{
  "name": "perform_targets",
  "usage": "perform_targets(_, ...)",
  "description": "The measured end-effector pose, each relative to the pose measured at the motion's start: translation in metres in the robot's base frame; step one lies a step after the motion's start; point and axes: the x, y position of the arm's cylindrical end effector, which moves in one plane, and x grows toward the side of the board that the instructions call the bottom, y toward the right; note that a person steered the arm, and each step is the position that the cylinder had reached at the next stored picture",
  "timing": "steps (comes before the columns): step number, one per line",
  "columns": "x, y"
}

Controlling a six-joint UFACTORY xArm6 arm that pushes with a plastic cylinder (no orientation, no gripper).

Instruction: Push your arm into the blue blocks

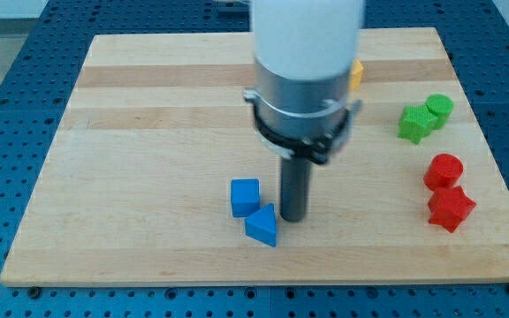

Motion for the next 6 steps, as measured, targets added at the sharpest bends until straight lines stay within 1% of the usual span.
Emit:
perform_targets(1,0.008,0.029)
perform_targets(2,0.043,0.023)
perform_targets(3,0.061,-0.003)
perform_targets(4,0.061,-0.012)
perform_targets(5,0.015,-0.015)
perform_targets(6,-0.010,-0.038)
